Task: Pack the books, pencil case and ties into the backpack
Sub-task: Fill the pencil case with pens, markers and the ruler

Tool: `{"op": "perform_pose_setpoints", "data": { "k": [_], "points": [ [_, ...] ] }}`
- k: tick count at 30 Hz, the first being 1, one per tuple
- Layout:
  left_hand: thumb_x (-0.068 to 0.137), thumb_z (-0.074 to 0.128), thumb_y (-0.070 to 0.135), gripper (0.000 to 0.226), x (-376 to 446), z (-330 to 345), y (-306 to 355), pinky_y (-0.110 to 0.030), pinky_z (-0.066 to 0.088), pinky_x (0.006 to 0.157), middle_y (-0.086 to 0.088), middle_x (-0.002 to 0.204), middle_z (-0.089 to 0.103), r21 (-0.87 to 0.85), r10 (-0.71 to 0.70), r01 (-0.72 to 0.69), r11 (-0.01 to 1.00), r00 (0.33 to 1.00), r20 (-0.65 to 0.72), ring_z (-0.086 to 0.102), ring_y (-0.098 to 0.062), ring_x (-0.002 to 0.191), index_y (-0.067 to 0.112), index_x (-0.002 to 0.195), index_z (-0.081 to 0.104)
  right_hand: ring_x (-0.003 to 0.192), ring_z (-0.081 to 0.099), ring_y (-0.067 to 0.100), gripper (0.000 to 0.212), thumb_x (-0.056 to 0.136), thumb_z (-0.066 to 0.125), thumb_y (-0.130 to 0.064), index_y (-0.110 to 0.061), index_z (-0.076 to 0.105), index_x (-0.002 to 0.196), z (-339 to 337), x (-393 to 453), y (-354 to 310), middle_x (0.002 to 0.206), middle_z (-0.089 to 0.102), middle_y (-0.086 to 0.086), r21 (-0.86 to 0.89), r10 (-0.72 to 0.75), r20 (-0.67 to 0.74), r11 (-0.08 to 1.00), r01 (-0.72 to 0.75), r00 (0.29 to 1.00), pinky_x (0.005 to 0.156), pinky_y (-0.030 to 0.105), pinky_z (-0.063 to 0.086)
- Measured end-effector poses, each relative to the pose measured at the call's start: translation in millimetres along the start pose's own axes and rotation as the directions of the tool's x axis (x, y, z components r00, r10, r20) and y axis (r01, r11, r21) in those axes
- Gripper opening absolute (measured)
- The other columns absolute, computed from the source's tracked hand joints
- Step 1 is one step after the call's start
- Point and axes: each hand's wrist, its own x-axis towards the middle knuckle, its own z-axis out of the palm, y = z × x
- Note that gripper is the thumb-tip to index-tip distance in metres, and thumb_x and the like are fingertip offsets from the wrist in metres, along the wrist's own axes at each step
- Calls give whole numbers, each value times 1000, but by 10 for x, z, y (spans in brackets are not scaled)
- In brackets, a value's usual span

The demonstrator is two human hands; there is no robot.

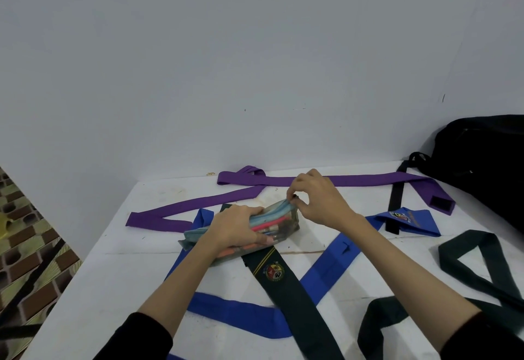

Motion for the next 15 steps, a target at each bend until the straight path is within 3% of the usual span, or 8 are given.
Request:
{"op": "perform_pose_setpoints", "data": {
  "k": [5, 11, 15],
  "points": [
    [78, 59, 64, 77, -25, 25, -9, -26, 44, 82, 5, 125, 57, 6, -3, 3, 1000, 1000, -3, 53, -11, 105, 30, 143, 34, 112, 40, 17, 14, 91, 56, -22, -16, 60, 103, 24, 106, -65, 114, 53, -3, -181, -68, 117, 979, 89, 991, 92, 29, 33],
    [78, 58, 65, 74, -46, 48, -45, -24, 45, 78, 6, 118, 60, -19, 14, -14, 1000, 1000, -13, 55, -9, 99, 32, 141, 37, 111, 38, 15, 12, 94, 52, -21, -17, 56, 105, -64, 168, 24, 114, 49, -3, -116, -70, 241, 988, 100, 968, 93, 28, 31],
    [78, 60, 64, 69, -37, 62, -73, -27, 49, 80, 7, 111, 62, -63, 16, -17, 998, 1000, -14, 57, -9, 95, 31, 137, 43, 109, 39, 15, 11, 95, 50, -18, -17, 55, 104, -39, 171, 77, 112, 48, -3, -125, -91, 223, 985, 121, 971, 90, 26, 31]
  ]
}}
